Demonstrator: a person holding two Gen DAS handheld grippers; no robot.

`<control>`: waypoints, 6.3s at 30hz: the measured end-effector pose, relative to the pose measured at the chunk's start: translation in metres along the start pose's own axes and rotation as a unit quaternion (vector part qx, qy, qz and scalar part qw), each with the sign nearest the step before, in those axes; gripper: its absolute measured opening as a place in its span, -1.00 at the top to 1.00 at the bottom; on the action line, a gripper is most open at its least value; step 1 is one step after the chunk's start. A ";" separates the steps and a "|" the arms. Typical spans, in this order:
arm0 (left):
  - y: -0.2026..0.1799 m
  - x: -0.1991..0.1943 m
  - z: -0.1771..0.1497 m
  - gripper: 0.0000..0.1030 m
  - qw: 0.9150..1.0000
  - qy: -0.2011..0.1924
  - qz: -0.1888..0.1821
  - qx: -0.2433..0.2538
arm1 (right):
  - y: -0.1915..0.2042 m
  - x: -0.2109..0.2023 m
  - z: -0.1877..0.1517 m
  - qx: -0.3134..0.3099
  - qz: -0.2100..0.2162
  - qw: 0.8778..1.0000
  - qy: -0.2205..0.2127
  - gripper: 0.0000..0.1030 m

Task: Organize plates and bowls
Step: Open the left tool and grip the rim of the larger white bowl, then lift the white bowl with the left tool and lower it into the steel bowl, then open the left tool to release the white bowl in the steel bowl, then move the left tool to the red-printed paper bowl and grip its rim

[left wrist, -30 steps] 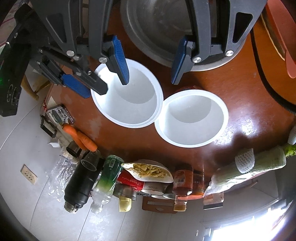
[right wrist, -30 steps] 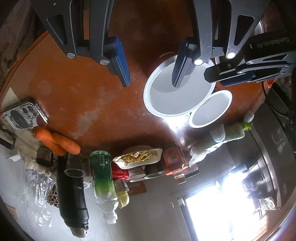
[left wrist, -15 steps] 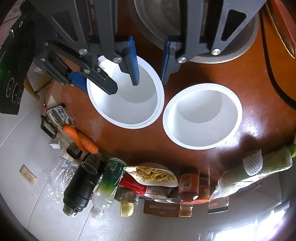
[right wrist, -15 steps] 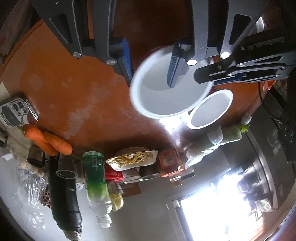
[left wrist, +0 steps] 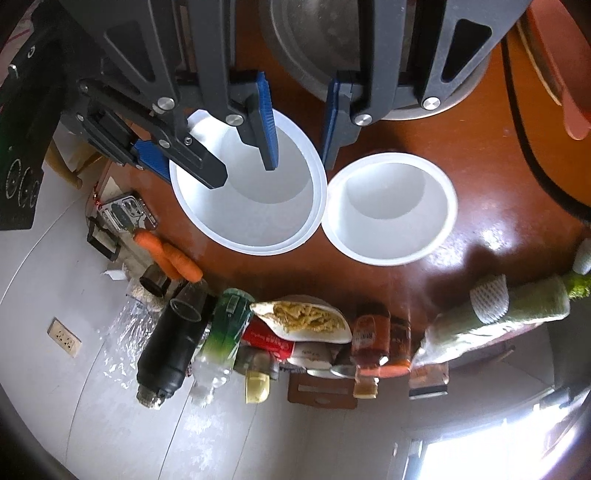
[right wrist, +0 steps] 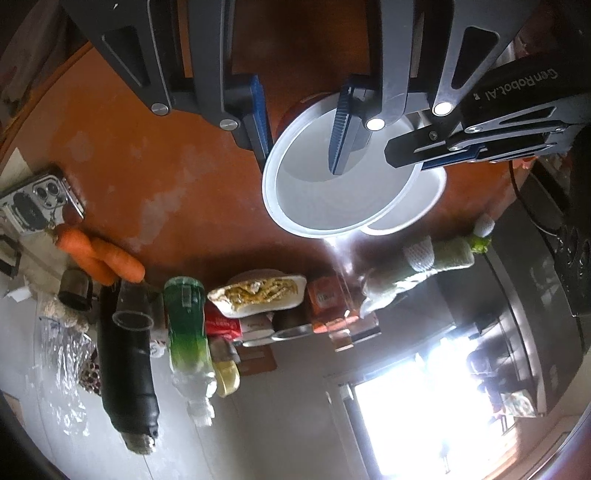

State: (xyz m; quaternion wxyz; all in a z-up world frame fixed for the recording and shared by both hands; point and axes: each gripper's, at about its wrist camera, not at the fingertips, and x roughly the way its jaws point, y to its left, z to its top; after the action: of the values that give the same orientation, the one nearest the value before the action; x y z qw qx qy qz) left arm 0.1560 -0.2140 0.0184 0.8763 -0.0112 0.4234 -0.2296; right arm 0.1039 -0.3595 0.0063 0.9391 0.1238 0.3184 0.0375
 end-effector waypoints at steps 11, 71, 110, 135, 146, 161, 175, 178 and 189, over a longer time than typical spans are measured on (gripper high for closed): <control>0.016 -0.047 -0.008 0.54 0.999 -0.034 0.015 -0.011 | 0.039 -0.028 0.007 -0.027 0.019 0.999 -0.023 0.39; 0.055 -0.065 -0.083 0.54 0.997 0.025 0.069 -0.024 | 0.094 -0.022 -0.055 -0.069 0.063 0.993 0.068 0.35; 0.060 -0.062 -0.088 0.51 0.996 0.037 0.083 -0.025 | 0.095 -0.019 -0.058 -0.074 0.055 0.993 0.074 0.33; 0.059 -0.083 -0.081 0.28 0.997 -0.001 0.078 -0.020 | 0.087 -0.027 -0.051 -0.058 0.053 0.995 0.056 0.11; 0.056 -0.078 -0.065 0.25 0.997 -0.010 0.075 -0.017 | 0.077 -0.026 -0.042 -0.048 0.045 0.997 0.045 0.07; 0.056 -0.060 -0.027 0.25 0.997 -0.020 0.072 -0.015 | 0.067 -0.017 -0.013 -0.054 0.028 0.998 0.027 -0.05; 0.073 -0.029 0.008 0.22 0.996 -0.022 0.068 -0.053 | 0.061 0.024 0.022 -0.060 0.017 0.998 0.030 -0.06; 0.075 -0.018 0.012 0.23 0.996 -0.013 0.065 -0.058 | 0.059 0.035 0.026 -0.061 0.018 0.997 0.039 -0.06; 0.084 0.010 0.019 0.23 0.995 0.012 0.071 -0.072 | 0.052 0.075 0.029 -0.049 0.028 0.996 0.072 -0.06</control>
State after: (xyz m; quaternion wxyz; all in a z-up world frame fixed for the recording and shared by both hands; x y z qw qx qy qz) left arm 0.2086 -0.1460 0.0053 0.8823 -0.0412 0.4489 -0.1357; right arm 0.1814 -0.3037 -0.0025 0.9173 0.0836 0.3791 0.0884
